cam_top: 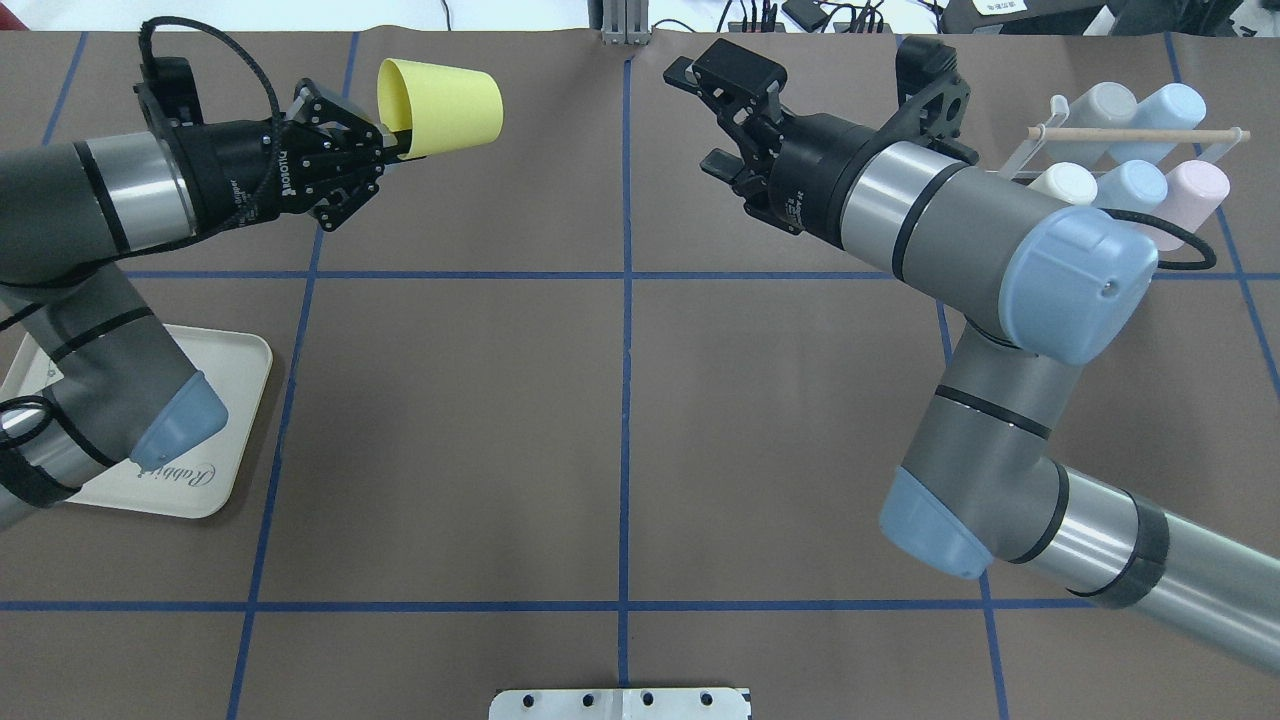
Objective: Transfer IKEA cup to right arm and place on rack
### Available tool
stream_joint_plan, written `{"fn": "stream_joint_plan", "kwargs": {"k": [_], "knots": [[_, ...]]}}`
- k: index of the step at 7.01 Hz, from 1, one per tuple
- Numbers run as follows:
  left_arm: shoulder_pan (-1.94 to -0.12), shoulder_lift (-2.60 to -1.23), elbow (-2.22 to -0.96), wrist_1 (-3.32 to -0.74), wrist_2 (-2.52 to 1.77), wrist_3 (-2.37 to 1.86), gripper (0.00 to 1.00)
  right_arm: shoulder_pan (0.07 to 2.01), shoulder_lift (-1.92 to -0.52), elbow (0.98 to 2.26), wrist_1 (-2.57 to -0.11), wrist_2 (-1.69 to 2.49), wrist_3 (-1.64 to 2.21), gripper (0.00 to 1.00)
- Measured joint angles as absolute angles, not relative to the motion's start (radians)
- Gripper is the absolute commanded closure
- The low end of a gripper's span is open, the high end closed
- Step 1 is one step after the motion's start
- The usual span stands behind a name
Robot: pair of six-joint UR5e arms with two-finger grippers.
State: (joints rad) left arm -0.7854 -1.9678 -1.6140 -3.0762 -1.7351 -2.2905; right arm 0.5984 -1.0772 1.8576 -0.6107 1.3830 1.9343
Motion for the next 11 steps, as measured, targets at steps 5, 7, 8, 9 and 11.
{"fn": "stream_joint_plan", "kwargs": {"k": [5, 7, 8, 9, 11], "knots": [[-0.614, -2.140, -1.442, -3.341, -1.404, -2.568, 1.00, 0.587, -1.062, 1.842, -0.572, 1.366, 1.935, 0.00], [-0.598, -2.154, -1.399, -3.407, -1.365, -2.604, 1.00, 0.585, -1.061, 1.827, -0.537, 1.363, 1.936, 0.00], [-0.590, -2.156, -1.394, -3.415, -1.360, -2.610, 1.00, 0.585, -1.060, 1.826, -0.533, 1.357, 1.936, 0.00], [-0.576, -2.161, -1.393, -3.418, -1.358, -2.611, 1.00, 0.585, -1.059, 1.826, -0.531, 1.354, 1.936, 0.00], [-0.545, -2.174, -1.392, -3.419, -1.356, -2.611, 1.00, 0.585, -1.052, 1.824, -0.531, 1.343, 1.936, 0.00]]}}
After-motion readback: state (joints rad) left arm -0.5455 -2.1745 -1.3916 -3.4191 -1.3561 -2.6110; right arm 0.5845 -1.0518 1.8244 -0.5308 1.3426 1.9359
